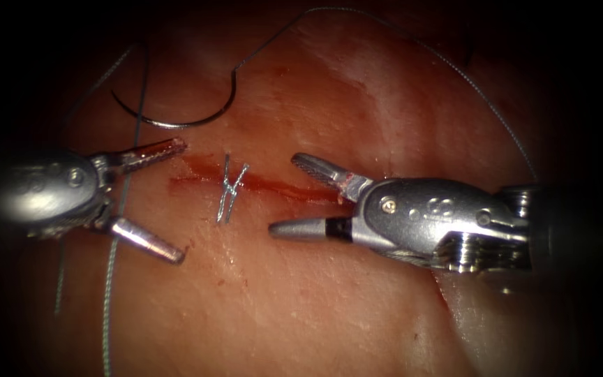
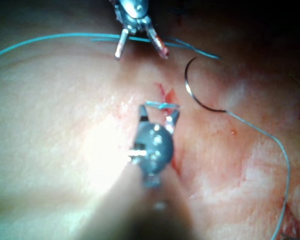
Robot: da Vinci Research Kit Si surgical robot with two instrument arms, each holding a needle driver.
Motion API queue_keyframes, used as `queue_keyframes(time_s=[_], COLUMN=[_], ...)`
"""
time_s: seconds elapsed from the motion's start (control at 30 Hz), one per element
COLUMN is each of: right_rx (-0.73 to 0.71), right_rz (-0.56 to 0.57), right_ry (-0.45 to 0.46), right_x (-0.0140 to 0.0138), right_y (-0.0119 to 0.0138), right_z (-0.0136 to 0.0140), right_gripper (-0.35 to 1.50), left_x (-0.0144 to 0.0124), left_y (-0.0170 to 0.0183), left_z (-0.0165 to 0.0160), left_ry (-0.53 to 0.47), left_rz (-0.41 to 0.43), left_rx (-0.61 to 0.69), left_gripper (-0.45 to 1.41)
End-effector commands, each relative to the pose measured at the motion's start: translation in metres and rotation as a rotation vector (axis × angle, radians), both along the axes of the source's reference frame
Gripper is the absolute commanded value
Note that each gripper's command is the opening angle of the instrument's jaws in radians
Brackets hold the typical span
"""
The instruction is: Wound Closure
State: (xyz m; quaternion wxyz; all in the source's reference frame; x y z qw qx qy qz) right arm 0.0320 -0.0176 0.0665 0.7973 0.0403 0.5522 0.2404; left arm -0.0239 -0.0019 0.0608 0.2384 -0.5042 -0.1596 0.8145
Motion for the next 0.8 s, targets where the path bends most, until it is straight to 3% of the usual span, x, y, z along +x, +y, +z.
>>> queue_keyframes(time_s=[0.03,0.23,0.4,0.6,0.8], right_rx=[0.001,0.005,0.011,0.016,0.017], right_rz=[-0.002,-0.008,-0.011,-0.017,-0.019], right_ry=[0.003,0.0,0.0,-0.002,-0.004], right_x=[0.0005,-0.0004,-0.001,-0.0021,-0.0022], right_y=[-0.0001,0.0001,0.0004,0.0006,0.0006], right_z=[0.0004,0.0002,-0.0002,-0.0006,-0.0006], right_gripper=[1.31,1.3,1.3,1.28,1.28], left_x=[-0.0005,-0.002,-0.0049,-0.0067,-0.0041], left_y=[0.0003,0.0045,0.0075,0.0095,0.0094], left_z=[0.0006,-0.0018,-0.0019,0.0026,0.0082], left_ry=[0.01,0.008,0.075,0.229,0.325], left_rz=[-0.02,-0.046,-0.027,0.055,0.113], left_rx=[0.017,0.089,0.13,0.13,0.113], left_gripper=[0.63,0.59,0.39,0.22,0.24])
